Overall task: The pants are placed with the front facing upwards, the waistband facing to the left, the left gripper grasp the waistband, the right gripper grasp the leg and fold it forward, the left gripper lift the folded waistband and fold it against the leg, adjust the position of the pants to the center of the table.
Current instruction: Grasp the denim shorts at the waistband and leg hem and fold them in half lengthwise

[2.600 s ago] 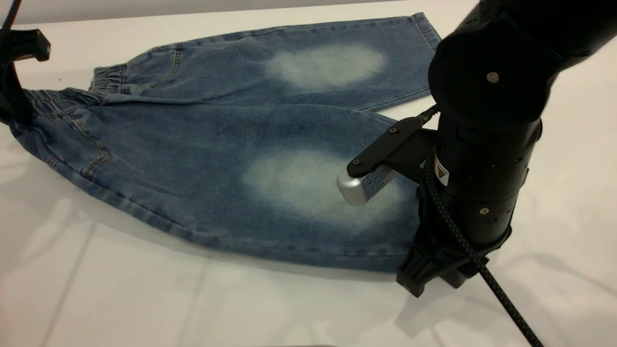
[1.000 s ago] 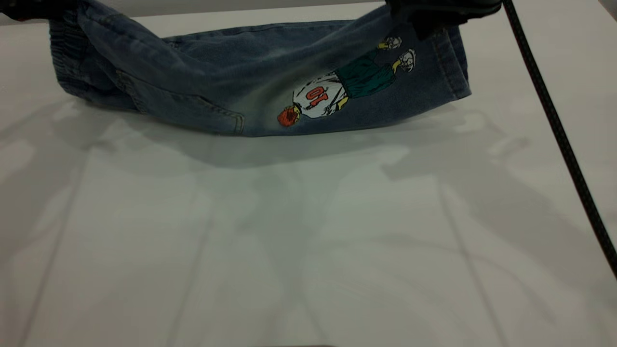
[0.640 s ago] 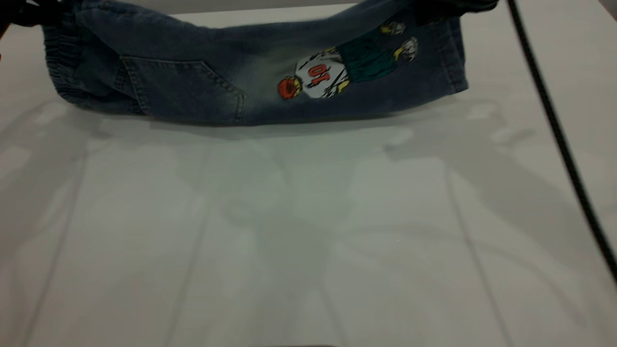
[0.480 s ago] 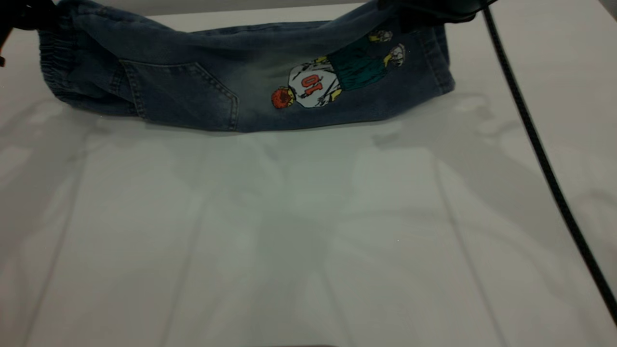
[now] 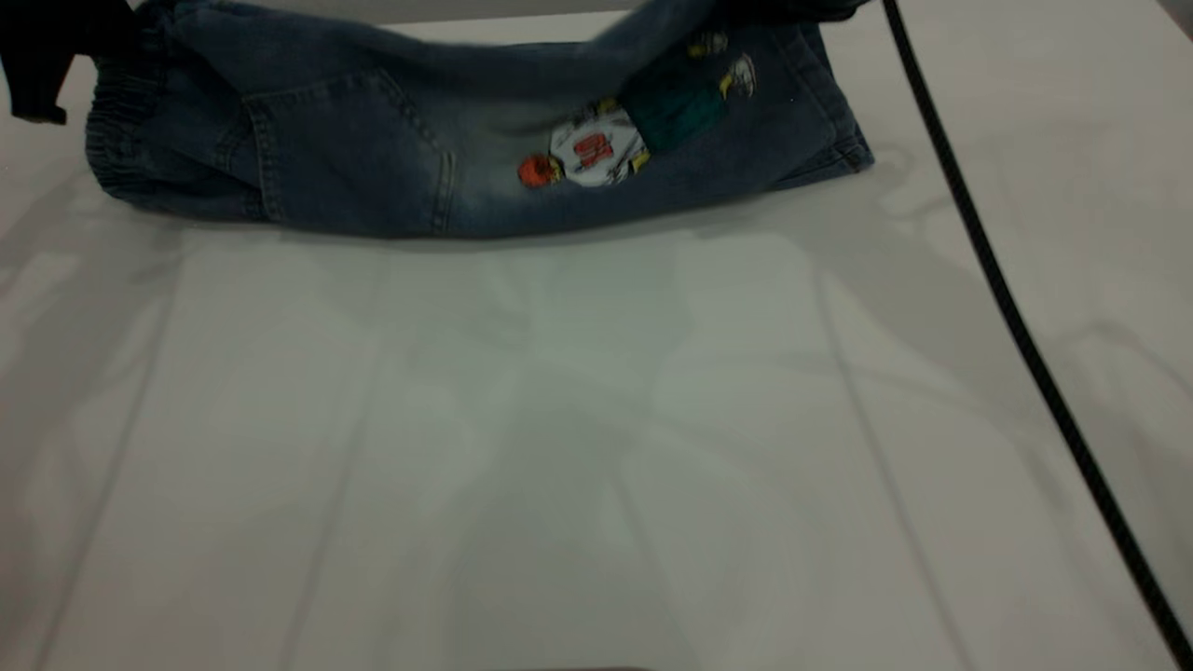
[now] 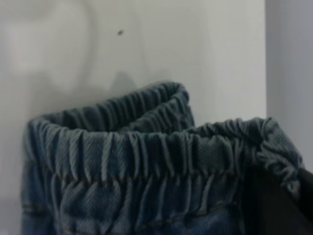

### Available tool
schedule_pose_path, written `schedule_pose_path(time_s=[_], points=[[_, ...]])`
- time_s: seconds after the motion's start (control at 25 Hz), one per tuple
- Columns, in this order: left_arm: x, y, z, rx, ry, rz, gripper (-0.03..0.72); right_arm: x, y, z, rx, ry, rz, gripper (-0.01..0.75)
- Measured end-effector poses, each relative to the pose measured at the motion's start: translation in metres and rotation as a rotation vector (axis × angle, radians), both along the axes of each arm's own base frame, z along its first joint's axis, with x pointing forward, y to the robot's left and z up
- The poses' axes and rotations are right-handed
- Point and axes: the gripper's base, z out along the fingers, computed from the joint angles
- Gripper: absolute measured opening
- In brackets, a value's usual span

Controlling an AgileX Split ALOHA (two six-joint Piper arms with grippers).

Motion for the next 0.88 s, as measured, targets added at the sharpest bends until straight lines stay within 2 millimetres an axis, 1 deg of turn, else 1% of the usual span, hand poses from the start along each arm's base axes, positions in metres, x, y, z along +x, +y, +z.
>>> schedule_pose_path(time_s=[0.08, 0.24, 0.4, 0.52, 0.64, 0.76, 0.88], points=[[0.005, 0.001, -0.003, 0.006, -0.008, 0.013, 0.059, 0.005, -0.008, -0.006, 0.023, -0.004, -0.037, 0.036], [0.011, 0.003, -0.019, -0.017, -0.003, 0.06, 0.059, 0.013, -0.028, -0.026, 0.06, 0.005, -0.118, 0.036], [0.014, 0.004, -0.035, -0.026, 0.014, 0.08, 0.059, 0.016, -0.033, -0.038, 0.071, -0.014, -0.129, 0.038], [0.02, 0.005, -0.038, 0.006, 0.001, 0.07, 0.059, 0.018, -0.032, -0.036, 0.082, -0.044, -0.126, 0.061], [0.027, 0.006, -0.033, 0.024, -0.027, 0.065, 0.06, 0.019, -0.032, -0.033, 0.091, -0.066, -0.126, 0.129], [0.034, 0.007, -0.024, 0.048, -0.064, 0.055, 0.076, 0.02, -0.034, -0.033, 0.095, -0.068, -0.134, 0.256], [0.04, 0.006, -0.018, 0.1, -0.084, -0.002, 0.122, 0.02, -0.034, -0.033, 0.096, -0.07, -0.135, 0.392]])
